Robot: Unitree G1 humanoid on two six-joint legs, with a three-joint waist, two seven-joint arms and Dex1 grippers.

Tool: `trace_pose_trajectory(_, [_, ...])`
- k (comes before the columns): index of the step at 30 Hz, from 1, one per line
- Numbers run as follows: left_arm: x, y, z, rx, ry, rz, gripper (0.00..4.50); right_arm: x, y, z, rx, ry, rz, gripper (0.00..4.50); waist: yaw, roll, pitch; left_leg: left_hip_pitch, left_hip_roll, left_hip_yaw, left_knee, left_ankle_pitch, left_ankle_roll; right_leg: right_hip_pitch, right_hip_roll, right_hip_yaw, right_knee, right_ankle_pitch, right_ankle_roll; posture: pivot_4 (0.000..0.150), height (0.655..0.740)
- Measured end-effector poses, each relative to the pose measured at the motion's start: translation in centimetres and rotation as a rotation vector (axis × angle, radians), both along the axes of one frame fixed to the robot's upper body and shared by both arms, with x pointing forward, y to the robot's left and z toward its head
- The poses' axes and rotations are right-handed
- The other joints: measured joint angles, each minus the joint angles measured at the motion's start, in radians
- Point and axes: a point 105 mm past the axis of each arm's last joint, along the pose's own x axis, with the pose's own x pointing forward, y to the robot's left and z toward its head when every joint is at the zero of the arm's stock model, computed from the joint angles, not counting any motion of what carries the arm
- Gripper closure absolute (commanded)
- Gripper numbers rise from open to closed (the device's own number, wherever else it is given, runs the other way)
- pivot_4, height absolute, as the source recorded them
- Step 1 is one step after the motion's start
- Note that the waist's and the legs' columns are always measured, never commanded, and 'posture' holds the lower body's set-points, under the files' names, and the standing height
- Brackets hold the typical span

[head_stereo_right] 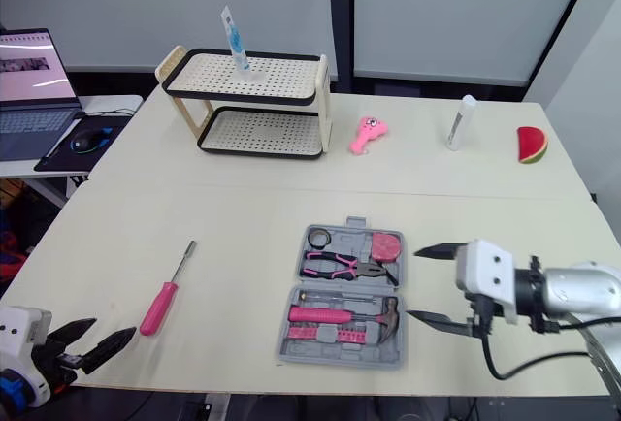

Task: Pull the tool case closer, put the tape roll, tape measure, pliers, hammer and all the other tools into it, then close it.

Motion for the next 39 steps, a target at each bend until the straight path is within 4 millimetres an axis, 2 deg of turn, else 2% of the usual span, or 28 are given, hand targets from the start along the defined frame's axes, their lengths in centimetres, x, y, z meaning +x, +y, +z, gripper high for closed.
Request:
trace_pose_trajectory(3, [1.1, -1.4, -0.2, -0.012, -0.04, 0.017, 0.06, 0.4, 1.1, 0.3, 0.001, 0.001, 0.052, 0.0, 0.013, -0.001, 0.0, -0.003, -0.001, -0.001, 0.0, 0.0, 0.0, -0.002, 0.0, -0.002, 0.0, 0.0, 0.0, 0.15, 0.735])
trace_pose_trajectory(7, [3.0, -2.8, -0.3, 0.002, -0.072, 0.003, 0.06, 0.6, 1.8, -0.4, 0.012, 0.034, 0.077, 0.0, 0.015, 0.001, 0.0, -0.003, -0.001, -0.002, 0.0, 0.0, 0.0, -0.002, 0.0, -0.004, 0.001, 0.0, 0.0, 0.15, 0.735])
trace_pose_trajectory(12, [7.1, -4.0, -0.8, 0.024, -0.126, 0.029, 0.06, 0.6, 2.6, -0.7, 0.016, 0.043, 0.102, 0.0, 0.012, 0.002, 0.001, -0.002, -0.001, -0.003, 0.0, 0.0, 0.0, -0.002, 0.0, -0.004, 0.001, 0.0, 0.0, 0.15, 0.735])
trace_pose_trajectory(18, [8.1, -4.5, -2.9, 0.031, -0.073, 0.065, 0.06, 0.7, 2.6, -0.8, 0.011, 0.05, 0.093, 0.0, 0.005, 0.002, 0.001, -0.002, -0.001, -0.002, 0.0, 0.0, 0.0, -0.002, 0.0, -0.003, 0.002, 0.001, 0.0, 0.15, 0.735])
trace_pose_trajectory(22, [8.1, -4.3, -2.9, 0.044, -0.078, 0.086, 0.06, 0.5, 2.6, -0.7, 0.004, 0.054, 0.091, 0.0, 0.009, 0.002, 0.001, -0.002, -0.001, -0.003, 0.0, 0.0, 0.0, -0.002, 0.0, -0.003, 0.002, 0.001, 0.0, 0.15, 0.735])
trace_pose_trajectory(28, [6.9, -5.1, -3.3, 0.064, -0.045, 0.056, 0.06, 0.3, 2.8, -0.7, 0.003, 0.059, 0.087, 0.0, 0.009, 0.002, 0.001, -0.002, -0.001, -0.002, 0.001, 0.0, 0.0, -0.002, 0.0, -0.003, 0.002, 0.001, 0.0, 0.15, 0.735])
trace_pose_trajectory(31, [6.9, -5.2, -3.3, 0.063, -0.037, 0.054, 0.62, 0.3, 2.8, -0.7, 0.003, 0.057, 0.086, 0.0, 0.009, 0.002, 0.001, -0.002, -0.001, -0.002, 0.001, 0.0, 0.0, -0.002, 0.0, -0.003, 0.002, 0.001, 0.0, 0.15, 0.735])
trace_pose_trajectory(34, [7.3, -5.5, -3.2, 0.061, -0.035, 0.044, 1.61, 0.2, 2.9, -0.6, 0.003, 0.054, 0.087, 0.0, 0.009, 0.002, 0.001, -0.002, -0.001, -0.002, 0.001, 0.0, 0.0, -0.002, 0.0, -0.003, 0.002, 0.001, 0.0, 0.15, 0.735])
trace_pose_trajectory(39, [8.2, -4.9, -3.1, 0.062, -0.034, 0.043, 3.21, 0.2, 2.9, -0.7, 0.002, 0.058, 0.069, 0.0, 0.011, 0.002, 0.001, -0.002, -0.001, -0.003, 0.001, 0.0, 0.0, -0.002, 0.0, -0.003, 0.002, 0.001, 0.0, 0.15, 0.735])
